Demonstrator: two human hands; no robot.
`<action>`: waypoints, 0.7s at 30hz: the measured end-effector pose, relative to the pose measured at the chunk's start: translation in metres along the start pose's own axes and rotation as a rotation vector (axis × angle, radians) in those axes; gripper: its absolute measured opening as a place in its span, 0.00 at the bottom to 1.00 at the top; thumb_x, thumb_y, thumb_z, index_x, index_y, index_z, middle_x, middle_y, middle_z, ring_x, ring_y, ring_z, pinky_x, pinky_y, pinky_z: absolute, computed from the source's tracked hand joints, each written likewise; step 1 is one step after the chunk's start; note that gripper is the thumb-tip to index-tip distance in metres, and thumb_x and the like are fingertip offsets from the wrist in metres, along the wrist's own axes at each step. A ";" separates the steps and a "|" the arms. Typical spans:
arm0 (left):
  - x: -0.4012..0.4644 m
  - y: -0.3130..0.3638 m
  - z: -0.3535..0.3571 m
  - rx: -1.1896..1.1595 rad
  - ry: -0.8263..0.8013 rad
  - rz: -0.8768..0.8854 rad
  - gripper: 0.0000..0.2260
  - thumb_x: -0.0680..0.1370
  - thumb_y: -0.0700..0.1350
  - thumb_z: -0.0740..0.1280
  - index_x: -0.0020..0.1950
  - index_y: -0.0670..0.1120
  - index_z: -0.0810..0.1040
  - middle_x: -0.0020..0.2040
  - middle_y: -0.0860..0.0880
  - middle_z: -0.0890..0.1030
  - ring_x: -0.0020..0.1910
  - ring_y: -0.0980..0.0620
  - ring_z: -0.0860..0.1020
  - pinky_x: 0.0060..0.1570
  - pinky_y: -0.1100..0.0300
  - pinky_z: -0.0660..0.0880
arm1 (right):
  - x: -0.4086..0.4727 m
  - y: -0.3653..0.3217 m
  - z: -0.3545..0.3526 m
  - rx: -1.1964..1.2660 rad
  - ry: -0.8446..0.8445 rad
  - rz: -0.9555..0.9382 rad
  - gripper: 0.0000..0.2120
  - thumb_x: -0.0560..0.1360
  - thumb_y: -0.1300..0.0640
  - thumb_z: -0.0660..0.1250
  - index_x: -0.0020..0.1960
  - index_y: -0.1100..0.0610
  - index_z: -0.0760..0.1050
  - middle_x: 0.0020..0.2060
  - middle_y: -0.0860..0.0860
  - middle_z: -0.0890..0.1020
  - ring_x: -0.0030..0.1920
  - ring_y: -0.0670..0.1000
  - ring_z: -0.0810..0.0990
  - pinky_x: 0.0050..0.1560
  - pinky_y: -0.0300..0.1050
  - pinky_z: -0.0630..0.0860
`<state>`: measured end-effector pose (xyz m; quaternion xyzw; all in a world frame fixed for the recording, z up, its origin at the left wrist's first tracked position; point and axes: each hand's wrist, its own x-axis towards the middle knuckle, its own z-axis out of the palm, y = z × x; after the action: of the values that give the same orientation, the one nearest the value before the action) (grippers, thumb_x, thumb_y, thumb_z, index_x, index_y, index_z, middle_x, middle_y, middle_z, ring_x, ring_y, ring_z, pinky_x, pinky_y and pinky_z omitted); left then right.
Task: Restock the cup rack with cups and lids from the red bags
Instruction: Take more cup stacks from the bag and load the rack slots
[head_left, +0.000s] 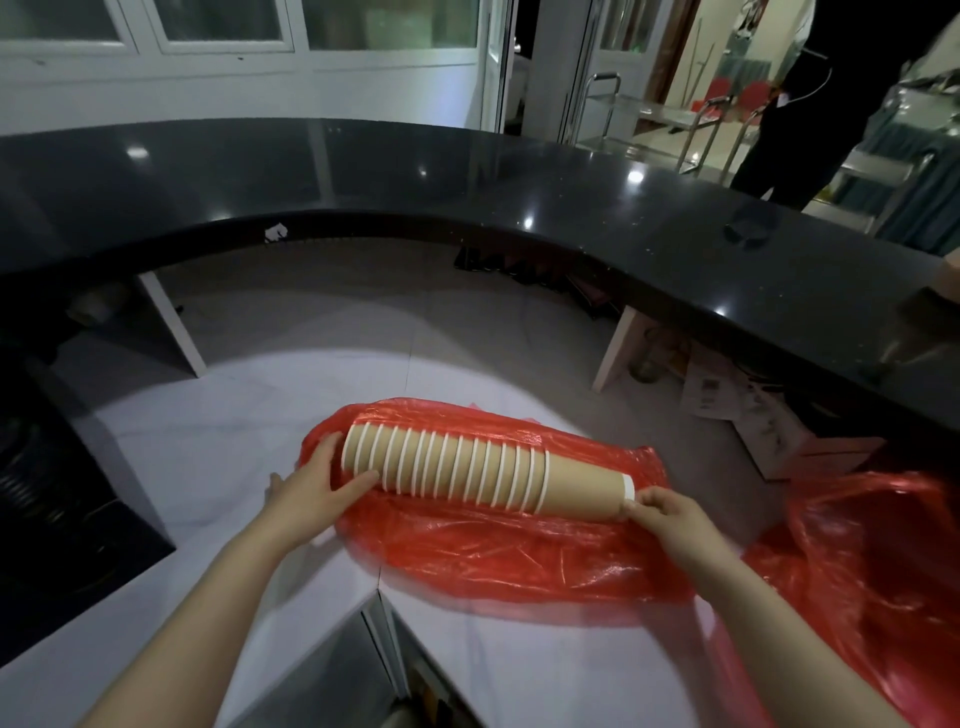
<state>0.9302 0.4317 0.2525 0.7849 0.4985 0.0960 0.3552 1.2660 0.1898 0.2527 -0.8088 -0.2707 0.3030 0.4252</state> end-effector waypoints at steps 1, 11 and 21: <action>0.000 -0.001 -0.001 0.039 0.008 -0.004 0.33 0.73 0.67 0.61 0.74 0.57 0.56 0.70 0.55 0.70 0.69 0.44 0.68 0.71 0.37 0.50 | 0.000 0.001 -0.001 0.020 -0.012 0.008 0.08 0.74 0.61 0.70 0.36 0.57 0.78 0.29 0.51 0.77 0.33 0.52 0.71 0.38 0.46 0.65; -0.008 0.020 -0.017 0.013 0.434 0.304 0.14 0.66 0.45 0.78 0.49 0.52 0.78 0.45 0.53 0.77 0.46 0.49 0.76 0.43 0.57 0.69 | -0.006 -0.018 -0.008 0.150 -0.014 0.031 0.09 0.74 0.60 0.70 0.35 0.58 0.81 0.30 0.55 0.81 0.30 0.52 0.72 0.31 0.43 0.66; -0.002 0.053 -0.060 -0.236 0.148 0.310 0.29 0.72 0.41 0.74 0.66 0.60 0.67 0.50 0.61 0.81 0.46 0.66 0.80 0.44 0.72 0.73 | 0.004 -0.082 -0.025 0.195 0.094 -0.073 0.10 0.77 0.56 0.66 0.38 0.55 0.77 0.32 0.55 0.78 0.33 0.54 0.73 0.37 0.47 0.69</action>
<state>0.9370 0.4446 0.3315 0.7961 0.3817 0.2644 0.3881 1.2720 0.2193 0.3331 -0.7666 -0.2488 0.2739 0.5248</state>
